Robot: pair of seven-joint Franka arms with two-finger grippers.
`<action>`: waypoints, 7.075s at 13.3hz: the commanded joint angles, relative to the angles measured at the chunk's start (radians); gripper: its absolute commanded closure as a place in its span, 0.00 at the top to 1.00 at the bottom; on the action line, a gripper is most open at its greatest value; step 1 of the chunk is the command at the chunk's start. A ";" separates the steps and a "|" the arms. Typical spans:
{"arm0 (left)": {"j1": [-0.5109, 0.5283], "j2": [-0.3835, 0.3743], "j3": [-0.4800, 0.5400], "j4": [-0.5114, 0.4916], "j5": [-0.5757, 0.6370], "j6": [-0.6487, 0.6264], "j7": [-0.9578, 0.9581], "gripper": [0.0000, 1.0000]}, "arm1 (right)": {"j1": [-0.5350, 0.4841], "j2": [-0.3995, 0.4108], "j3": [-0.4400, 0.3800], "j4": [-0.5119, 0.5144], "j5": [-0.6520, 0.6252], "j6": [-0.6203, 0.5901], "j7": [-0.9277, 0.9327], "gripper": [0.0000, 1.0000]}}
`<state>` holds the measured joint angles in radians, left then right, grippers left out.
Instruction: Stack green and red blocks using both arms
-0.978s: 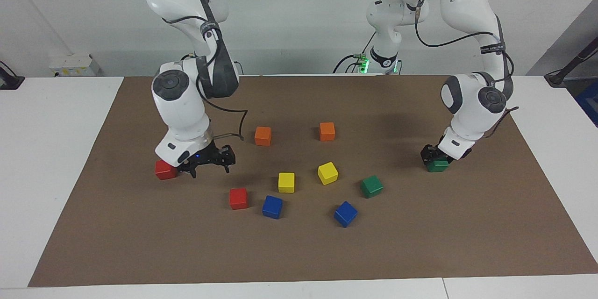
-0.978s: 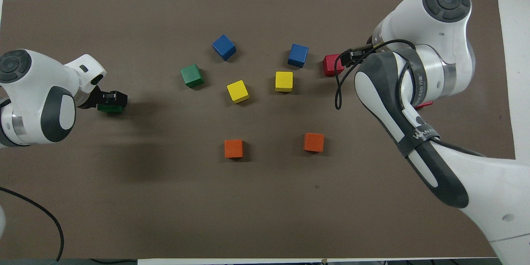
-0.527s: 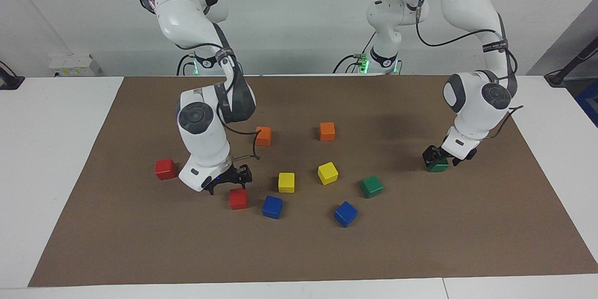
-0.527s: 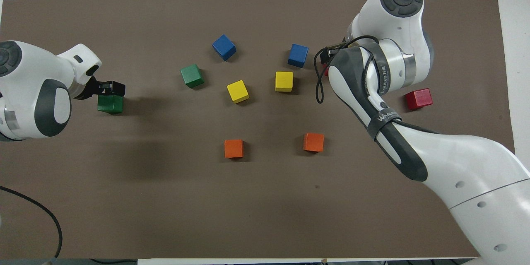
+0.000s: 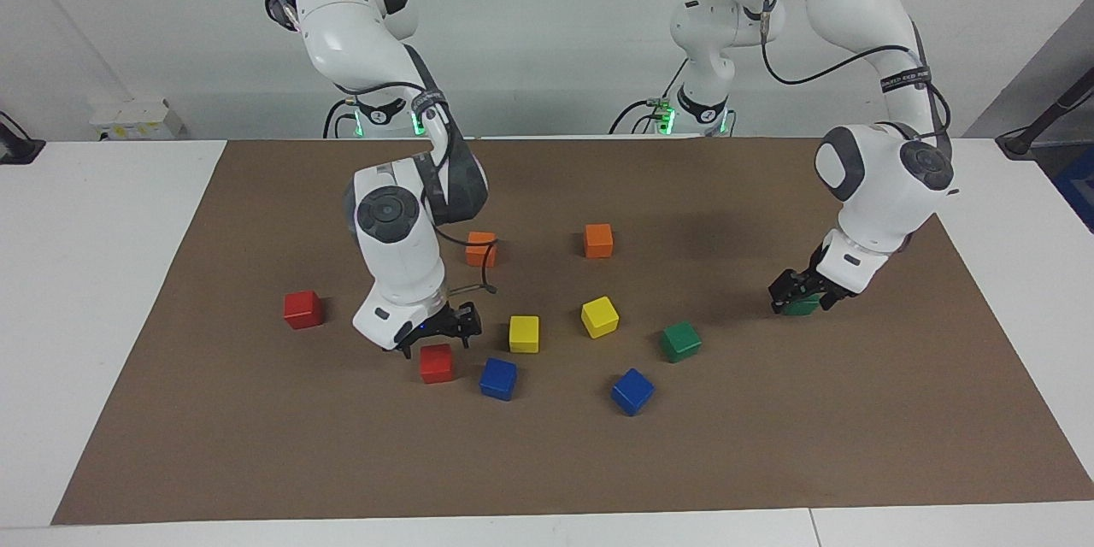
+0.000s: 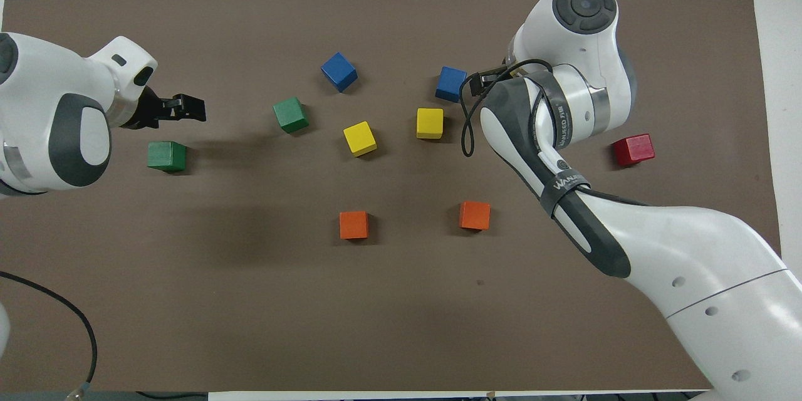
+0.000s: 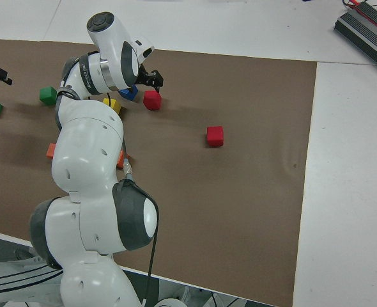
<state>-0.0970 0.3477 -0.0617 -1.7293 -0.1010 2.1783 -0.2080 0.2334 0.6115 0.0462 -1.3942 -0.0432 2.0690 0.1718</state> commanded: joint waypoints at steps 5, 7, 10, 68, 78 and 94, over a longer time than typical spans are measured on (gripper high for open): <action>-0.154 0.157 0.020 0.231 0.092 -0.123 -0.194 1.00 | -0.012 0.019 0.006 -0.009 -0.004 0.019 0.103 1.00; -0.187 0.172 0.020 0.231 0.129 -0.115 -0.258 1.00 | -0.009 0.019 0.006 -0.032 -0.004 0.042 0.104 1.00; -0.191 0.169 0.020 0.203 0.164 -0.104 -0.278 1.00 | -0.014 0.017 0.006 -0.081 -0.006 0.095 0.103 1.00; 0.148 -0.133 0.019 -0.193 0.113 -0.064 0.321 0.00 | -0.371 -0.490 -0.012 -0.704 0.097 0.226 -0.474 0.00; 0.158 -0.142 0.017 -0.237 0.112 -0.032 0.325 0.00 | -0.393 -0.484 -0.012 -0.707 0.083 0.198 -0.437 0.00; 0.149 -0.154 0.017 -0.279 0.112 0.005 0.320 0.00 | -0.381 -0.464 -0.012 -0.709 0.068 0.218 -0.449 0.00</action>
<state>0.0478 0.2179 -0.0396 -1.9504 0.0247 2.1583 0.0958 -0.1419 0.1543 0.0278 -2.0932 0.0346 2.2757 -0.2790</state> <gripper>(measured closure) 0.445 0.454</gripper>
